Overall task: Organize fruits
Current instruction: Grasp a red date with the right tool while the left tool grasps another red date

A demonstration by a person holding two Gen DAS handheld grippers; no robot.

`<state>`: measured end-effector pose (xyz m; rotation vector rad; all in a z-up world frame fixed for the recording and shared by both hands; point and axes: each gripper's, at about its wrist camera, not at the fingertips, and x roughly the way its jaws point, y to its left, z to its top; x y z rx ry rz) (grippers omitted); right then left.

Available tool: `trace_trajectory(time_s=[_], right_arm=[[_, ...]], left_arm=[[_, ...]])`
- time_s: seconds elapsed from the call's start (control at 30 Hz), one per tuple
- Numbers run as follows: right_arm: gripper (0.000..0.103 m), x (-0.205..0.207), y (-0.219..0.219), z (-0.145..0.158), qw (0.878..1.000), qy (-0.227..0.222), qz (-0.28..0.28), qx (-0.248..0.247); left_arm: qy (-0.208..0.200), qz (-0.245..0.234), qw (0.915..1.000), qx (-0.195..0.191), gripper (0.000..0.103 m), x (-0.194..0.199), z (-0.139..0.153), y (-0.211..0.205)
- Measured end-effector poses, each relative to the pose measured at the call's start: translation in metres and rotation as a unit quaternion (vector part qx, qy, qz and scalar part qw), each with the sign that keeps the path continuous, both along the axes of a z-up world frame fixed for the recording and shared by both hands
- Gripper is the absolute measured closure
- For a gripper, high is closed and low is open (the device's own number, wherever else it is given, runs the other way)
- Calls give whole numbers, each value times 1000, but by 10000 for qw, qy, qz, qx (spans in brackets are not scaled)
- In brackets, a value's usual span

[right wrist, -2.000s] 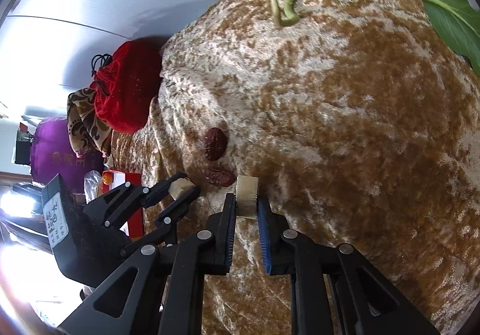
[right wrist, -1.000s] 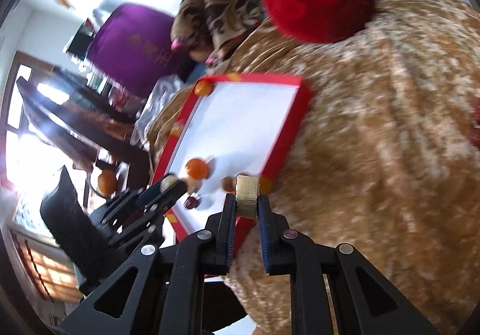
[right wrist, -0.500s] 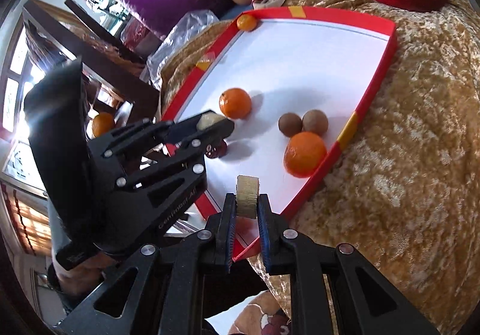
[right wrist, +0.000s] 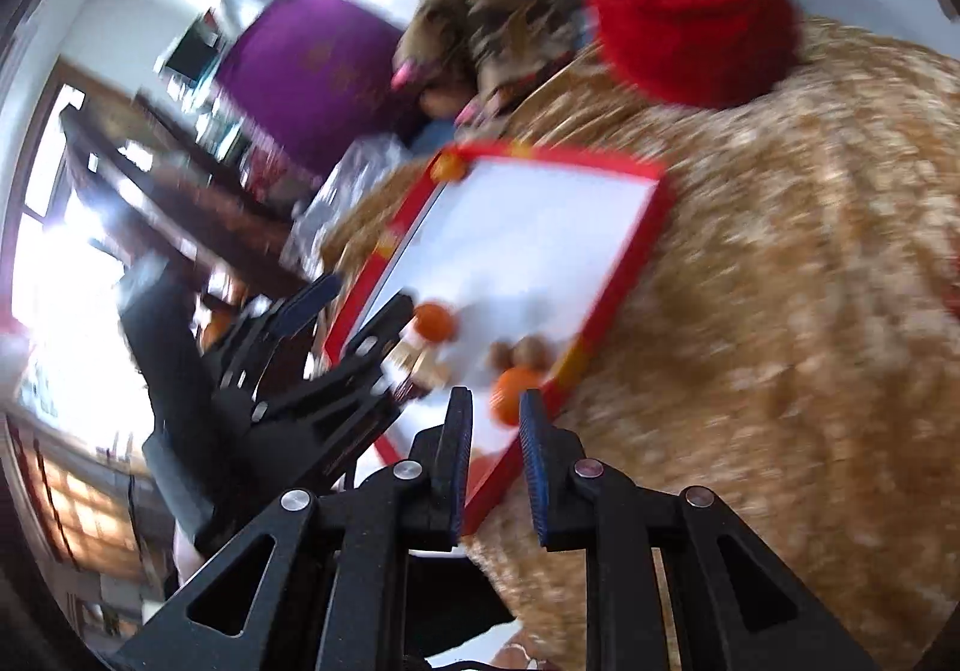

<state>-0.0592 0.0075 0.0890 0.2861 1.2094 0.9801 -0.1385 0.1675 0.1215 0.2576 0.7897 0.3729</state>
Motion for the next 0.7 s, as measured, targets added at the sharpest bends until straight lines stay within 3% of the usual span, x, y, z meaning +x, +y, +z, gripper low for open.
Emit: trace_trajectory(time_s=[0.1,0.2,0.33,0.43,0.53,0.7], right_arm=[[84,39,-52,-1,9969,145,-762,-107],[84,80,-107,-18,9854,458,-1623,-253],[84,115,-146,-45,9695,763,-2261,-556],[84,126,-150,-63,9635,912,-2426,-663],[84,134,-145,-72,9608,897,-2521,-729],[82,148,-124,-82,9533,808,-2680,-1138]], left_arm=[[-110,-435,9990,1,27,8,3,-28],[179,-784,9966,-194,27,19,-8,-54],[594,-1158,9912,-245,27,28,-27,-84],[653,-1267,9896,-191,27,29,-30,-97],[699,-1362,9875,-374,27,32,-31,-102],[739,-1351,9875,-329,27,31,-33,-105]])
